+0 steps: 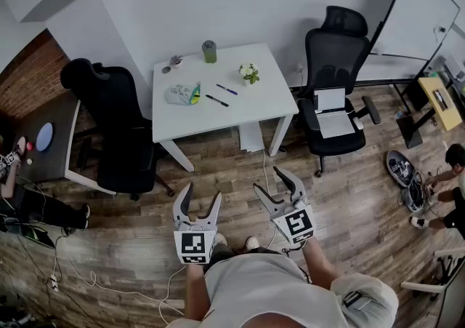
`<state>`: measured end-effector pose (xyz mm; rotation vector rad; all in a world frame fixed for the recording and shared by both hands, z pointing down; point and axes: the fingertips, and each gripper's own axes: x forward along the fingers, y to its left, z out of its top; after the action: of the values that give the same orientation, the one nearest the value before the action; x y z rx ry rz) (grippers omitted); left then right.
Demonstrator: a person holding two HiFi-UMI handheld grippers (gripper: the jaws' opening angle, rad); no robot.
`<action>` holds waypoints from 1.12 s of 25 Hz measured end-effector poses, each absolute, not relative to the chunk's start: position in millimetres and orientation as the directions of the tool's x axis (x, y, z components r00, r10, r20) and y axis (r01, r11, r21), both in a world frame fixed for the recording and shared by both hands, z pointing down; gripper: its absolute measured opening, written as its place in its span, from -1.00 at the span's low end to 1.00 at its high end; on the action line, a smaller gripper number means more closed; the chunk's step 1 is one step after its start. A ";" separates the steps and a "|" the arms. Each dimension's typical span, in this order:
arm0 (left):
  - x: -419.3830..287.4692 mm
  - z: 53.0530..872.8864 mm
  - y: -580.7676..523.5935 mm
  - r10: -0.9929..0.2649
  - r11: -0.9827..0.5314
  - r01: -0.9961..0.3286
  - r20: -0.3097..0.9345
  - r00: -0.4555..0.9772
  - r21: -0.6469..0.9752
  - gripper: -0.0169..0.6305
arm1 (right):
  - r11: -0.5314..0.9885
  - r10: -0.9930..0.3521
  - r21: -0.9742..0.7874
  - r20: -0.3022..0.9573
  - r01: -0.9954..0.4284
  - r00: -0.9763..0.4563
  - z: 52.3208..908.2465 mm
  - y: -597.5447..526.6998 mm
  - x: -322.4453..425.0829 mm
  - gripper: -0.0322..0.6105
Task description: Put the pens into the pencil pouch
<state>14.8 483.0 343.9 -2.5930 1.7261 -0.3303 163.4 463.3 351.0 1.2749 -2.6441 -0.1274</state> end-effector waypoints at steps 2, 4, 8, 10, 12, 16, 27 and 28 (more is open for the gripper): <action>17.1 343.6 484.8 -0.915 -0.391 -0.912 0.165 0.369 -0.122 -0.03 | 0.621 -0.783 0.150 0.136 -0.769 -0.606 350.4 462.7 165.2 -0.05; 18.1 343.8 484.9 -0.917 -0.383 -0.916 0.162 0.363 -0.117 -0.04 | 0.621 -0.783 0.132 0.124 -0.772 -0.609 349.0 461.4 166.2 -0.05; 16.4 340.3 476.4 -0.922 -0.374 -0.919 0.154 0.355 -0.122 -0.05 | 0.629 -0.778 0.130 0.109 -0.767 -0.619 346.4 452.1 162.7 -0.01; 13.5 340.1 468.8 -0.924 -0.370 -0.921 0.151 0.351 -0.123 -0.05 | 0.629 -0.777 0.136 0.107 -0.765 -0.620 345.8 444.7 160.0 -0.01; 9.4 342.1 458.9 -0.926 -0.364 -0.924 0.150 0.346 -0.120 -0.05 | 0.631 -0.776 0.140 0.107 -0.763 -0.622 347.2 435.2 156.5 -0.01; 1.4 341.4 433.3 -0.927 -0.366 -0.923 0.137 0.350 -0.118 -0.05 | 0.634 -0.773 0.154 0.116 -0.758 -0.623 350.4 411.0 147.4 0.00; -38.8 335.7 357.4 -0.922 -0.380 -0.919 0.124 0.367 -0.105 -0.07 | 0.608 -0.794 0.171 0.124 -0.775 -0.595 342.1 339.3 111.4 0.00; -43.0 335.8 349.9 -0.922 -0.381 -0.919 0.123 0.368 -0.103 -0.07 | 0.605 -0.796 0.173 0.126 -0.777 -0.592 342.0 333.1 107.9 0.00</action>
<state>-43.0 349.9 335.8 -2.5842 1.7387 -0.2510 107.9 333.1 342.0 1.3091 -2.6403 -0.1474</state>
